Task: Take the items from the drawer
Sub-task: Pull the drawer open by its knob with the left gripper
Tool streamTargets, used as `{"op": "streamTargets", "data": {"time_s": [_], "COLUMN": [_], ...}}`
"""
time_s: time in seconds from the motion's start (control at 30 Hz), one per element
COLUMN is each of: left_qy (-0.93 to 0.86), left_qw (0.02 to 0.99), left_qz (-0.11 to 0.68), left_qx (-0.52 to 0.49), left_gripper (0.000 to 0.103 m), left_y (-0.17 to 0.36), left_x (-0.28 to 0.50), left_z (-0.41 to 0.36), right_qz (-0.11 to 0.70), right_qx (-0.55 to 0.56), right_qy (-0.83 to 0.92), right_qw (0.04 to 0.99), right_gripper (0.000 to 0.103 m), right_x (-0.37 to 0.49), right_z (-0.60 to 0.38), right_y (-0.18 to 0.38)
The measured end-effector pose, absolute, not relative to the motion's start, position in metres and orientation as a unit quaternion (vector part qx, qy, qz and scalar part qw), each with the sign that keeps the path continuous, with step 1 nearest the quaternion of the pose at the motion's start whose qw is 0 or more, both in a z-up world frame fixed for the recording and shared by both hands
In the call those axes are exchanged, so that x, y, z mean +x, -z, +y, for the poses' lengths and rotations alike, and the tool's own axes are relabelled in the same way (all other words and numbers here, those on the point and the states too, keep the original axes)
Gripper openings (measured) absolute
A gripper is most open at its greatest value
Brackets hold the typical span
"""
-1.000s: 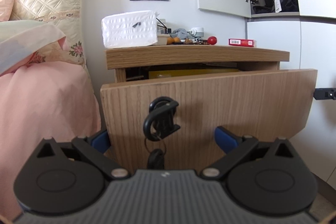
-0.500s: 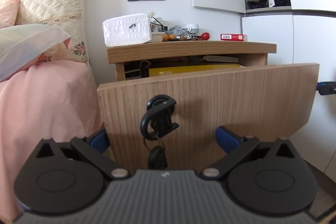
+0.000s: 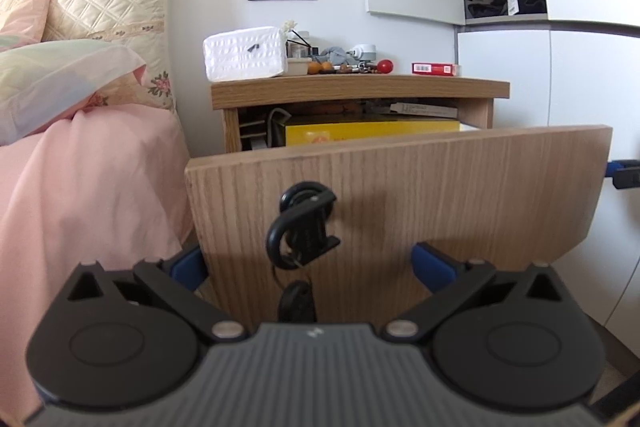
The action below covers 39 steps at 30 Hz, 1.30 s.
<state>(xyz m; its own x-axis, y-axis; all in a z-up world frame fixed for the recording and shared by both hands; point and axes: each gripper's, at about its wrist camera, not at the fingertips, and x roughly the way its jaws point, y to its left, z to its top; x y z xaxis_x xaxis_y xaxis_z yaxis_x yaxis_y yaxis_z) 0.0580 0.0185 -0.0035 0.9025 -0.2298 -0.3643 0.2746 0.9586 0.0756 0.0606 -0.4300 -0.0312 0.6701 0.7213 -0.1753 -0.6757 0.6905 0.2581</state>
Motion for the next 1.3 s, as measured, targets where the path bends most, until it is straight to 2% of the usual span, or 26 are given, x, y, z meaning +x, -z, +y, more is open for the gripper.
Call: {"op": "streamTargets", "data": {"time_s": [0.67,1.3], "left_qy": [0.095,0.073], "left_qw": [0.978,0.989], "left_qz": [0.177,0.129], "left_qx": [0.049,0.029], "left_gripper": [0.102,0.103], "left_y": [0.002,-0.011], "left_x": [0.018,-0.012], "left_z": [0.017,0.015], "right_qz": [0.137,0.13], "right_qx": [0.062,0.02], "right_qy": [-0.405,-0.361], "right_qw": [0.902,0.923], "right_gripper": [0.08,0.079], "right_x": [0.038,0.02], "right_z": [-0.429,-0.412], "right_y": [0.028,0.019]}}
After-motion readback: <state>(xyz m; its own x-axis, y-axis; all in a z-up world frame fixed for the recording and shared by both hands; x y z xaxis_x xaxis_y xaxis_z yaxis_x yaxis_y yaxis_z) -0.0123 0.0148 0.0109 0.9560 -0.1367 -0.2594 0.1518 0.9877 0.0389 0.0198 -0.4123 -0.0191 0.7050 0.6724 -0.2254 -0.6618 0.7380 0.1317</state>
